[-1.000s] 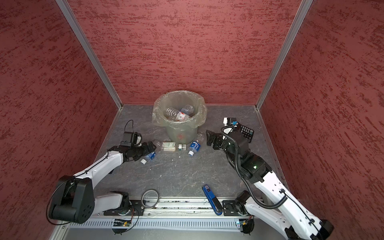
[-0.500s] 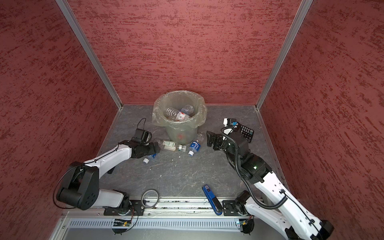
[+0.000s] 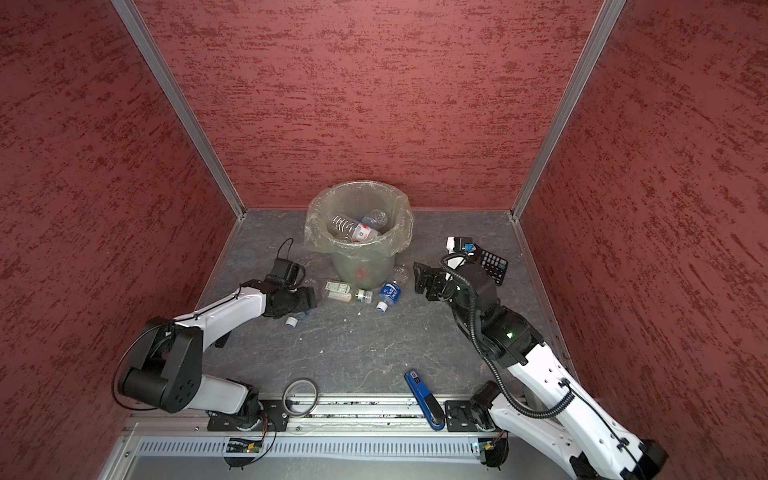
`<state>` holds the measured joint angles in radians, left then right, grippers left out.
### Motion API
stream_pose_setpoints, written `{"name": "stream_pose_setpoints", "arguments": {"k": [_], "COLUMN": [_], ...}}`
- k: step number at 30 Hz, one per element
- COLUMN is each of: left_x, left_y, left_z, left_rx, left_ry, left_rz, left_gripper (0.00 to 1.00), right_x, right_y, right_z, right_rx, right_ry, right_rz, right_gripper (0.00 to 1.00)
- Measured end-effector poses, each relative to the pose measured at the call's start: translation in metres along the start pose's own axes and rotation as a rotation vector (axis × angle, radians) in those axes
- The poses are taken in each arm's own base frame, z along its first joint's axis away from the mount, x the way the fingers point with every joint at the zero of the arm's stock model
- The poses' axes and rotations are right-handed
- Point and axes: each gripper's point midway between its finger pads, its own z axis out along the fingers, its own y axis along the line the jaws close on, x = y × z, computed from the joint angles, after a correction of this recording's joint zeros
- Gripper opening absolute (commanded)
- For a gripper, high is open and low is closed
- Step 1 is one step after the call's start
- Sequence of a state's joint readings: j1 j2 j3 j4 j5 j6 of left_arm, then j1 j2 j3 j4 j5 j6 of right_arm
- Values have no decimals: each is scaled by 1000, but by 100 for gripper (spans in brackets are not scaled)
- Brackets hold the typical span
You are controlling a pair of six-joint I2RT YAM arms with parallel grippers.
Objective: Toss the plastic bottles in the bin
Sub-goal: 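Grasp the clear blue-labelled Pocari Sweat bottle with the left gripper, then lift the Pocari bottle with the left gripper up over the bin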
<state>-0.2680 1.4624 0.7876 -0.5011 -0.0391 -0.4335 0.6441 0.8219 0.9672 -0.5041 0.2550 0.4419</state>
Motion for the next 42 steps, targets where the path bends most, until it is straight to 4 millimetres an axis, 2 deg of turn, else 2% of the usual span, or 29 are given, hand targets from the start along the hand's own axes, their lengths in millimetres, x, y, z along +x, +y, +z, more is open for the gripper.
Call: {"name": "stream_pose_setpoints", "arguments": {"k": [8, 13, 22, 29, 34, 42], "left_x": [-17, -27, -39, -38, -36, -38], "left_y": [2, 2, -3, -7, -9, -10], "left_z": [12, 11, 13, 23, 24, 24], "left_rx": [-11, -15, -7, -1, 11, 16], "left_ry": [-5, -28, -57, -29, -22, -28], "left_rz": [-29, -35, -29, -19, -24, -36], "left_gripper": [90, 94, 83, 77, 68, 61], "right_x": [1, 2, 4, 4, 4, 4], "right_y": [-1, -1, -1, -1, -1, -1], "right_z": [-1, -1, 2, 2, 2, 2], "right_rx": [2, 5, 8, 9, 9, 8], "right_ry": [3, 8, 15, 16, 16, 16], "right_rz": [-1, -2, -5, -5, -5, -5], "right_gripper": [93, 93, 93, 92, 92, 91]}}
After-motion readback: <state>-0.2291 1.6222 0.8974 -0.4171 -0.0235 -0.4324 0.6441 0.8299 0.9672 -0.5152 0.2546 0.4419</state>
